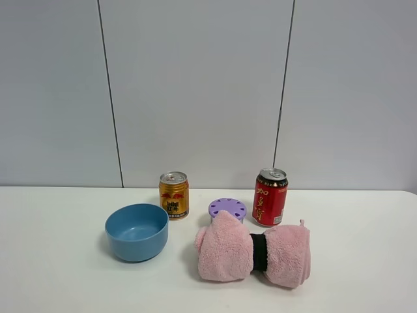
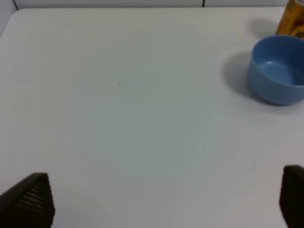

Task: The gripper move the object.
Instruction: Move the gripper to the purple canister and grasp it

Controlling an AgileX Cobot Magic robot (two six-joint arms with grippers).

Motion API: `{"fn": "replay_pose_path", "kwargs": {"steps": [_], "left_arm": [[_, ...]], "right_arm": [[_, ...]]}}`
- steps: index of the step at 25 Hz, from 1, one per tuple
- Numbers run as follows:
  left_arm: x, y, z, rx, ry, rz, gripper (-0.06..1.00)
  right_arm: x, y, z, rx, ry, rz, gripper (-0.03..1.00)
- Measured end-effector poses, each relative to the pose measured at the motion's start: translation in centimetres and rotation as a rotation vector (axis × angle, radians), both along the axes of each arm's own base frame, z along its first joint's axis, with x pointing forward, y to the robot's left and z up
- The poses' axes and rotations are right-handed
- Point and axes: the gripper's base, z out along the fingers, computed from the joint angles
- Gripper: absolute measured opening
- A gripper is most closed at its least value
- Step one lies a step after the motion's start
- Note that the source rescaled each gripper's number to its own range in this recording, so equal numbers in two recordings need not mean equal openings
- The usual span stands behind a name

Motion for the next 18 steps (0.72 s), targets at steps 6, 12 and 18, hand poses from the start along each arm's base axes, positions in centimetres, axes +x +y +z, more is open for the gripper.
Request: {"fn": "replay_pose_path", "kwargs": {"steps": [6,12,18], "left_arm": [[0.00,0.00,0.00,0.000,0.000,0.000,1.00],[0.00,0.00,0.00,0.000,0.000,0.000,1.00],[0.00,0.00,0.00,0.000,0.000,0.000,1.00]], "right_arm": [[0.00,0.00,0.00,0.000,0.000,0.000,1.00],[0.00,0.00,0.00,0.000,0.000,0.000,1.00],[0.00,0.00,0.00,0.000,0.000,0.000,1.00]]}}
